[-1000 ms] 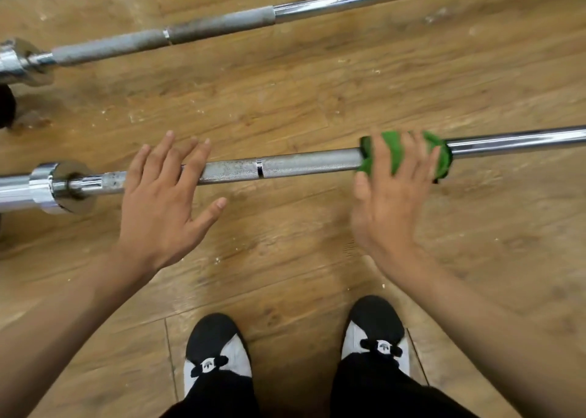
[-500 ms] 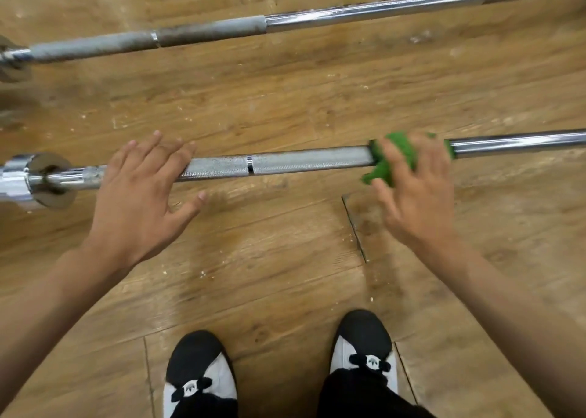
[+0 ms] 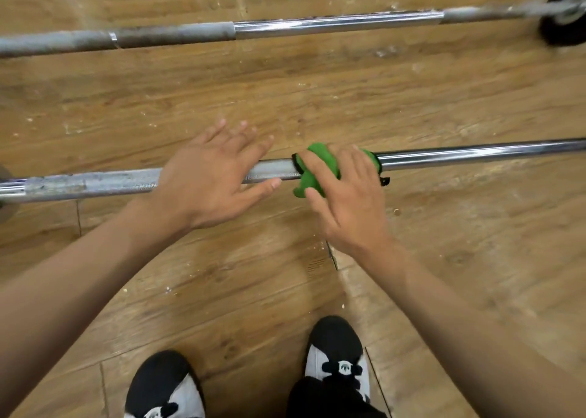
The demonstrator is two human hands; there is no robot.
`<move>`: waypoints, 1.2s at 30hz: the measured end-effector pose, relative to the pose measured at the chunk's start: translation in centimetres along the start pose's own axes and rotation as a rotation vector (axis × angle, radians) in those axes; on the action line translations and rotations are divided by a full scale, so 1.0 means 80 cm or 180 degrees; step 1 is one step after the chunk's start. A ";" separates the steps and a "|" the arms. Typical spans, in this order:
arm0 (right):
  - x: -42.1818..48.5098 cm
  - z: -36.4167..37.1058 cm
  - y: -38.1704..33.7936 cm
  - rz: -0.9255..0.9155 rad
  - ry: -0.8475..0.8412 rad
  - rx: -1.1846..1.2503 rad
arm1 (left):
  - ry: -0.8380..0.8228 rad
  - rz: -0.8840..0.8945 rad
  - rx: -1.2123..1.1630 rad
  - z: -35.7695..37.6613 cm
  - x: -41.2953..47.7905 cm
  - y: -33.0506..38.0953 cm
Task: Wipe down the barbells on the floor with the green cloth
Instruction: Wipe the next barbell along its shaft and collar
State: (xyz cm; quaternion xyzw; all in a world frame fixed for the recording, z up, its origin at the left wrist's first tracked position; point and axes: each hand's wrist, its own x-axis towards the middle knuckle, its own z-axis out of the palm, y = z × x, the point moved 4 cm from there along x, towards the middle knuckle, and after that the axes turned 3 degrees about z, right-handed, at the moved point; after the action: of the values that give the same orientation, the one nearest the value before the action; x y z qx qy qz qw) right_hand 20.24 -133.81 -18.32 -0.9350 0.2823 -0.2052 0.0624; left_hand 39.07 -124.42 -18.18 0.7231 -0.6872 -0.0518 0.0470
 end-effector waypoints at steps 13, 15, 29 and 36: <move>-0.009 -0.026 0.056 0.1354 0.0504 0.0019 | -0.0062 -0.0003 -0.0019 0.003 -0.019 0.015; -0.004 -0.008 -0.014 0.0950 0.0333 0.0237 | -0.0056 0.0086 0.0024 0.003 -0.024 0.020; -0.086 -0.082 0.184 0.1711 0.0536 -0.0113 | -0.0189 0.0029 0.0070 0.009 -0.077 0.064; -0.085 -0.039 -0.002 0.0824 0.0175 0.0475 | -0.0405 -0.0652 -0.0182 0.005 -0.066 0.101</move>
State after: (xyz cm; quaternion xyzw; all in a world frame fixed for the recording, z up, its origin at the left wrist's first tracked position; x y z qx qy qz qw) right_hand 13.87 -129.88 -17.81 -0.8776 0.3860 -0.2415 0.1499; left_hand 30.73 -119.53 -17.43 0.7832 -0.6095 -0.1217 0.0184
